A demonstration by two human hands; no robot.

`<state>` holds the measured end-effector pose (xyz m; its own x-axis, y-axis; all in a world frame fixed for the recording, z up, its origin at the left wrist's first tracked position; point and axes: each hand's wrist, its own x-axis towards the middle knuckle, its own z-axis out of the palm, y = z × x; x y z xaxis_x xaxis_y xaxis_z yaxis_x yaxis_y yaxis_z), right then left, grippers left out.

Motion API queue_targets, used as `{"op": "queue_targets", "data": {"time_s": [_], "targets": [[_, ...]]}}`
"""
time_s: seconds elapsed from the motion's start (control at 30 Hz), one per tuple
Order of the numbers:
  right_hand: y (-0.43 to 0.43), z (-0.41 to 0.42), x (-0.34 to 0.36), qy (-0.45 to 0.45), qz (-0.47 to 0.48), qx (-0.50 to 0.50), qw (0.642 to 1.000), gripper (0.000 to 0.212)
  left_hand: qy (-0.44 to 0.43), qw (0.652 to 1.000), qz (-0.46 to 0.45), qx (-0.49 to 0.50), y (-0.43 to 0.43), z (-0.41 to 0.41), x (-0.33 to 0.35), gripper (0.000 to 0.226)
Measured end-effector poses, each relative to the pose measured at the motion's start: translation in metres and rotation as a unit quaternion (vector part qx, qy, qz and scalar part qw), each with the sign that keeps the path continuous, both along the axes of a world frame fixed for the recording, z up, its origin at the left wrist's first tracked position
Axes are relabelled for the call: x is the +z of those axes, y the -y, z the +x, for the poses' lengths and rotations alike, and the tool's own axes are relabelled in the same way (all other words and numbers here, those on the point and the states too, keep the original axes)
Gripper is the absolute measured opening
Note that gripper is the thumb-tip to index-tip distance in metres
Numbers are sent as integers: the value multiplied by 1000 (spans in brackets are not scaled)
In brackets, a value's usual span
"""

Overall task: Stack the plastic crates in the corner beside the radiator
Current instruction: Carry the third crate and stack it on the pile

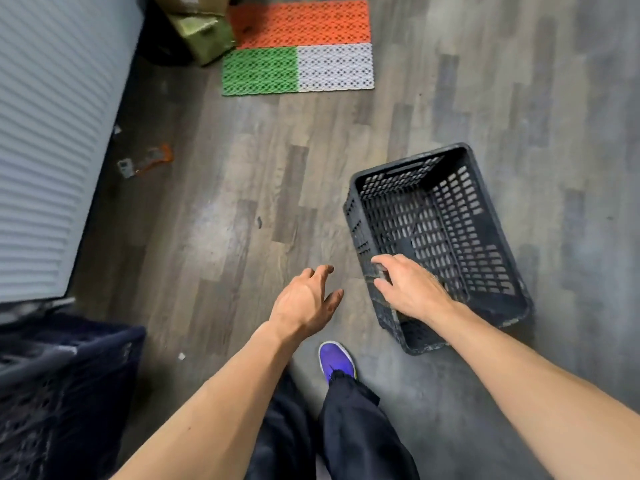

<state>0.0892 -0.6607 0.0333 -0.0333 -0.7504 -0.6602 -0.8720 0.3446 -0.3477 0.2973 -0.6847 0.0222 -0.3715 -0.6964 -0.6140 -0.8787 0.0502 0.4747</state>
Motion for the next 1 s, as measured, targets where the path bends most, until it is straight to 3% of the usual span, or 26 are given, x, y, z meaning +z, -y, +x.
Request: {"op": "queue_targets", "data": {"time_s": [0.33,0.67,1.0], "targets": [[-5,-69,-11,-17,49,-149,988,47,12,989,69,-132,51,-68,-38,58],[17,-99,-30,-28,61,-246,967,47,38,978,112,-171,99,-101,-80,62],[5,-140,-83,-48,98,-247,963,49,86,974,153,-144,93,-118,-124,71]]}}
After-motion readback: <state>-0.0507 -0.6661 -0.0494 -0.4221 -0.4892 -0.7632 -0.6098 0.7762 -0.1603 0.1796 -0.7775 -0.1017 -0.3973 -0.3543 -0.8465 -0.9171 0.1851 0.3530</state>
